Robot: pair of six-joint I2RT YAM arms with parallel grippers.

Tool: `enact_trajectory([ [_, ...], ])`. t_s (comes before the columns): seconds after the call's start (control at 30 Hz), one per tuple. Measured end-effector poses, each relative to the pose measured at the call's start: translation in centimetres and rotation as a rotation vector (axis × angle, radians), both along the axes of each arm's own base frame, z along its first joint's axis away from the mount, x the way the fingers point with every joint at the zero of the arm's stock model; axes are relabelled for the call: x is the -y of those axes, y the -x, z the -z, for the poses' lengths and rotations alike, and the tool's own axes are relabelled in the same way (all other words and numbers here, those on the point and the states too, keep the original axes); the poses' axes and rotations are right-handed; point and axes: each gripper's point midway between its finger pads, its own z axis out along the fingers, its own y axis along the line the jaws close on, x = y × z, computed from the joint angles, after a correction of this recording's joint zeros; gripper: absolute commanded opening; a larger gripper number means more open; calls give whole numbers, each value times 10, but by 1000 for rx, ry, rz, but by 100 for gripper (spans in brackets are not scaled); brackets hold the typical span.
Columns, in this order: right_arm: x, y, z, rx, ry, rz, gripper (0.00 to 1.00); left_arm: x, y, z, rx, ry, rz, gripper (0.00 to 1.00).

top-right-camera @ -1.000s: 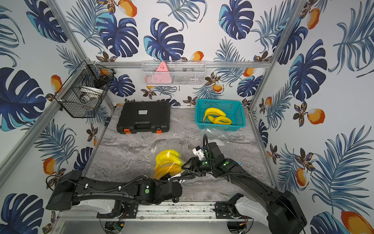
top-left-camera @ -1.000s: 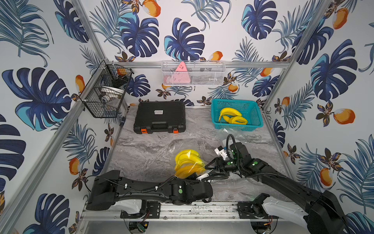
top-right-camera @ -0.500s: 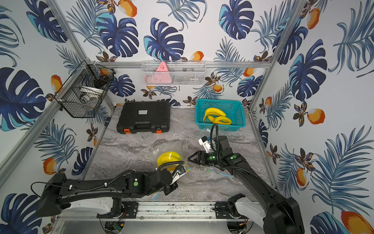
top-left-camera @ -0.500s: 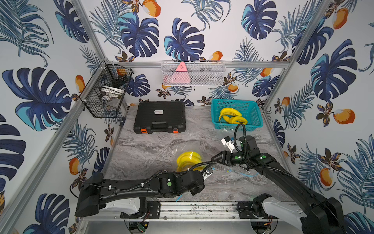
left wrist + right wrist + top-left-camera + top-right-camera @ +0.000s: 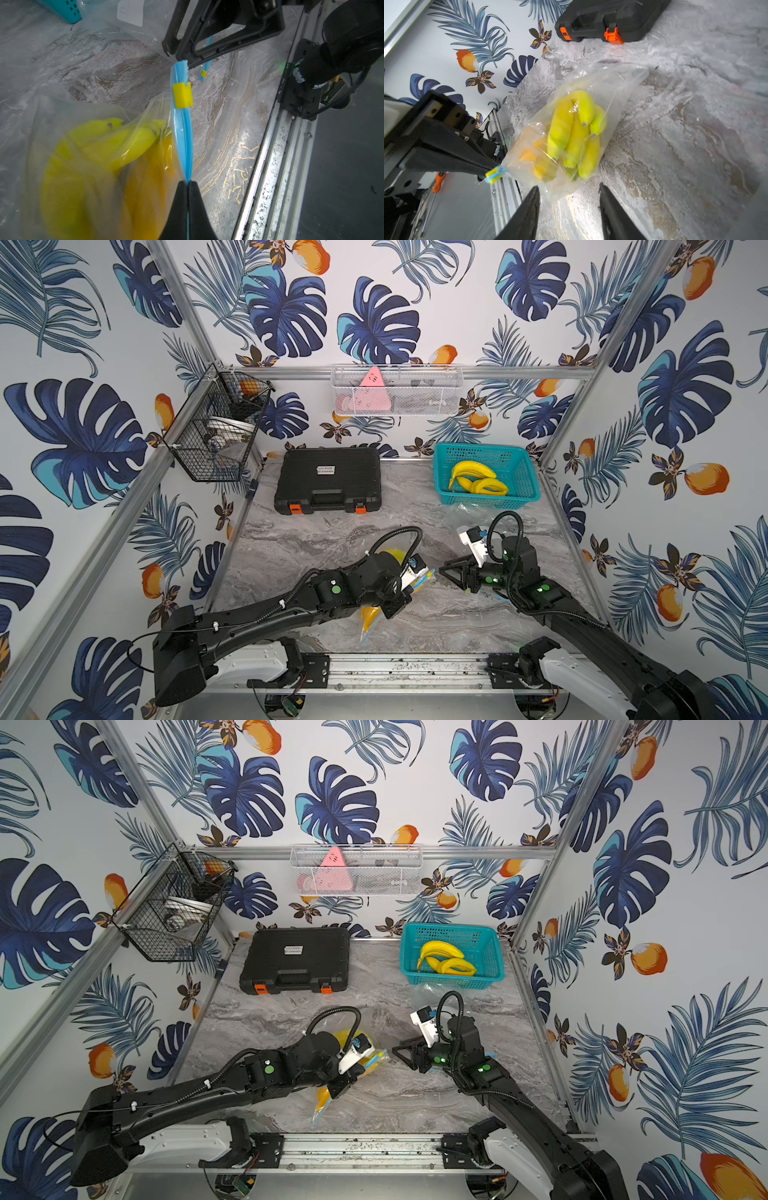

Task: Open the zip-top bag and take out the banana
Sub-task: Pick up the zipper food storage bag at the center of the board.

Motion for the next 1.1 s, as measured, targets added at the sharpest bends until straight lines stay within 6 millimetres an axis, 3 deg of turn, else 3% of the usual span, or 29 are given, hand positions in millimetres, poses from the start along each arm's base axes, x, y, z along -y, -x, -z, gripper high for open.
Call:
enact_trajectory([
  [0.23, -18, 1, -3, 36, -6, -166, 34, 2, -6, -8, -64, 60, 21, 0],
  [0.57, -26, 10, -20, 84, -53, -273, 38, 3, -9, -14, -116, 115, 49, 0],
  [0.8, -34, 9, -22, 68, -73, -324, 34, 5, -8, -17, -126, 134, 62, 0],
  [1.1, -41, 15, -27, 92, -104, -374, 21, 11, -7, -19, -147, 153, 88, 0],
])
